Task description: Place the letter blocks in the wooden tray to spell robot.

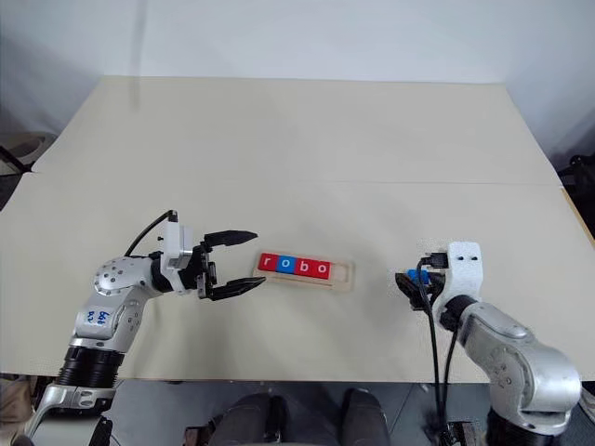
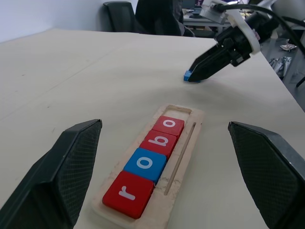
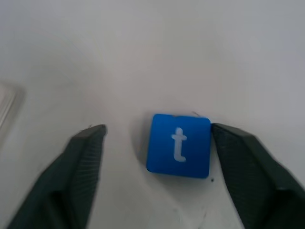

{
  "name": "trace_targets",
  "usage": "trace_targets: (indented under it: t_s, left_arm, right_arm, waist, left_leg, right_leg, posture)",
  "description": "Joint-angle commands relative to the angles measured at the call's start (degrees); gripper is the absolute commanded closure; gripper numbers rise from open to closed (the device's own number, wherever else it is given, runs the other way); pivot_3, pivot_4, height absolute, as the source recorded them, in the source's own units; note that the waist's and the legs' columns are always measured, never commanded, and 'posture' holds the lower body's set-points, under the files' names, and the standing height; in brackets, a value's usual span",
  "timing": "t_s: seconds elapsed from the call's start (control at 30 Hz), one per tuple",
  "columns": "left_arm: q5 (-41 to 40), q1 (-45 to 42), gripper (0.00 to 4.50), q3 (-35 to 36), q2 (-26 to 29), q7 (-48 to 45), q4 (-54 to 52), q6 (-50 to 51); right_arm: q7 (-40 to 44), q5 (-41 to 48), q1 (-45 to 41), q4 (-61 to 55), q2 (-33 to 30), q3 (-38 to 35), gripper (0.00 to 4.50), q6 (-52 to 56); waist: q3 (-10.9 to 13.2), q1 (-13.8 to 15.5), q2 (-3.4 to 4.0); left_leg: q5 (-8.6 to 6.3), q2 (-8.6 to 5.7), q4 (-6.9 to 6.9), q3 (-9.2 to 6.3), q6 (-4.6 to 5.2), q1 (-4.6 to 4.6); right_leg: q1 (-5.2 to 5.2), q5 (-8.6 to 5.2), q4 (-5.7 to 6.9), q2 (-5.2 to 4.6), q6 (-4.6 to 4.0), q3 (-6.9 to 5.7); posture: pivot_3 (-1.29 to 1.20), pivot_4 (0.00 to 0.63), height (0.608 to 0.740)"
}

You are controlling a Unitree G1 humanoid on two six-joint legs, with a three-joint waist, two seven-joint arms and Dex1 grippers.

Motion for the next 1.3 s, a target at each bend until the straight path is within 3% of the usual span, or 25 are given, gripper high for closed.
trace_targets:
  t_s: [0.03,0.13,0.3,0.47,0.6,0.63,0.73,0.97,1.3]
  left_arm:
    - [-0.07,0.44,0.00,1.24,0.44,0.34,-0.28,-1.20]
    - [0.03,0.51,0.00,1.36,0.36,0.79,-0.29,-1.44]
    - [-0.49,0.45,0.00,0.96,0.04,0.96,-1.35,-1.31]
    - [-3.45,1.38,0.00,-0.87,1.18,-3.01,-6.36,1.80]
    - [-3.51,1.59,0.00,-1.34,2.22,-5.05,-7.59,2.35]
    - [-3.45,1.59,0.00,-1.22,2.31,-5.09,-7.69,2.37]
    - [-3.26,1.73,0.00,-0.66,2.36,-4.52,-8.13,2.47]
    - [-3.08,3.83,0.00,0.68,2.87,-2.62,-9.19,2.35]
    - [-2.41,7.09,0.00,2.21,2.16,2.01,-10.05,1.58]
  right_arm:
    - [14.35,0.91,0.64,4.85,-10.59,-0.18,0.02,-10.28]
    - [28.56,-0.99,1.85,12.09,-19.64,2.16,0.02,-23.18]
    - [44.44,-6.22,-1.71,27.26,-26.62,9.47,0.02,-41.97]
    - [57.12,-13.49,-10.37,45.07,-28.71,19.08,0.02,-58.27]
    - [59.61,-17.32,-17.65,55.72,-26.17,23.22,0.02,-65.41]
    - [60.36,-17.79,-18.84,57.50,-25.68,23.98,0.02,-66.07]
    - [62.35,-18.84,-20.99,60.94,-25.14,25.36,0.64,-67.02]
    - [65.68,-18.21,-22.22,59.63,-25.55,25.77,3.00,-66.61]
    - [56.01,-12.63,-25.90,33.45,-16.66,29.17,3.03,-41.24]
  waist:
    - [0.00,0.12,-0.01]
    - [0.01,0.06,-0.03]
    - [0.02,-0.03,-0.04]
    - [0.03,-0.08,-0.05]
    - [0.03,-0.01,-0.05]
    - [0.03,-0.02,-0.05]
    - [0.03,0.10,-0.05]
    - [0.03,0.04,-0.04]
    - [0.03,0.11,-0.04]
  left_leg:
    - [0.00,-0.01,-0.01,-0.01,0.01,0.00]
    - [-0.01,-0.01,-0.01,0.00,0.03,0.00]
    - [-0.01,0.00,-0.01,0.03,0.03,0.03]
    - [-0.01,0.02,0.06,0.06,0.02,0.04]
    - [0.00,0.02,0.09,0.04,0.02,0.03]
    - [0.00,0.02,0.10,0.02,0.01,0.03]
    - [0.00,0.03,0.11,-0.02,0.00,0.02]
    - [0.00,0.04,0.11,-0.03,0.00,0.02]
    - [0.03,0.29,0.11,-0.05,-0.06,0.02]
  right_leg:
    - [0.01,0.00,-0.04,0.00,0.00,-0.01]
    - [0.06,0.01,-0.12,0.00,0.02,-0.02]
    - [0.10,0.02,-0.17,0.01,0.04,-0.05]
    - [0.11,0.03,-0.14,0.01,0.06,-0.04]
    - [0.13,0.04,-0.17,0.00,0.07,-0.06]
    - [0.16,0.04,-0.16,0.00,0.07,-0.09]
    - [0.16,0.04,-0.17,0.00,0.06,-0.12]
    - [0.19,0.04,-0.18,0.00,0.07,-0.13]
    - [0.13,0.03,-0.13,0.01,0.03,-0.10]
  posture:
    - [0.00,0.150,0.740]
    - [0.00,0.150,0.740]
    - [0.00,0.150,0.740]
    - [0.00,0.150,0.740]
    - [0.00,0.150,0.740]
    - [0.00,0.150,0.740]
    - [0.00,0.150,0.740]
    - [0.00,0.150,0.740]
    - [0.00,0.150,0.740]
